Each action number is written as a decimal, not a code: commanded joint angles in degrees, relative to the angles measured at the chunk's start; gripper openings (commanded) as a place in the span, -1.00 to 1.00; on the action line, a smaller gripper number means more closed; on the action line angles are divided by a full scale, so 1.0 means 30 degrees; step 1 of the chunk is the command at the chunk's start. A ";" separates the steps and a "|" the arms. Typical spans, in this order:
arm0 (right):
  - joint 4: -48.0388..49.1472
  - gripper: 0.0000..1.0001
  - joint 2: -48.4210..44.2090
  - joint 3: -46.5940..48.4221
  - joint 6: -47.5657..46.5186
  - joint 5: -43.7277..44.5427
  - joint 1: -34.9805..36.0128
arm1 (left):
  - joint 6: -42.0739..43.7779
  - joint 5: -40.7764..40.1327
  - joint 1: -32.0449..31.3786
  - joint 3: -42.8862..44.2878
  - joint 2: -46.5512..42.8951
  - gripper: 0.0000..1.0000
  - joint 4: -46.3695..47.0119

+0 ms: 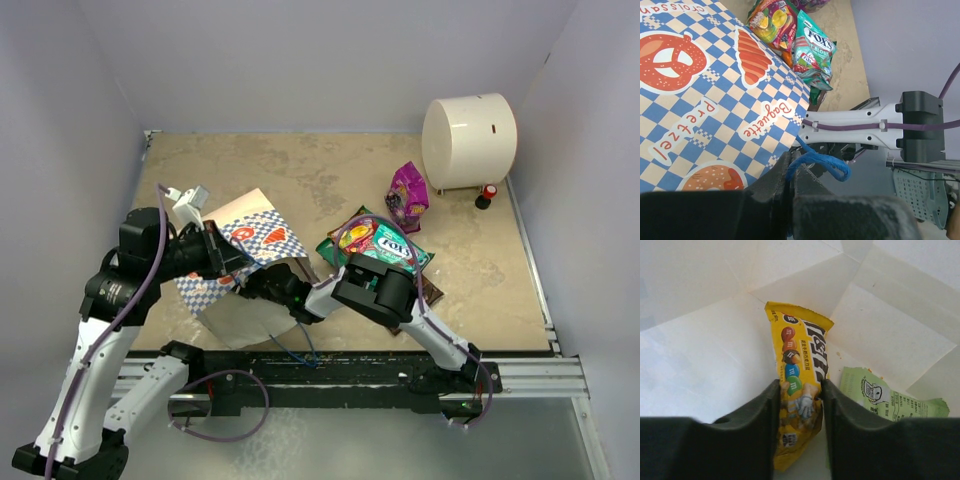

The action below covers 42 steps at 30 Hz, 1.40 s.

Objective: Take the snacks out of the paper bag

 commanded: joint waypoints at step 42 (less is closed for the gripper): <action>-2.4294 -0.49 -2.8960 -0.8715 0.2924 0.4105 0.0157 | 0.0400 -0.7638 0.0075 0.2509 0.4425 -1.00 0.0845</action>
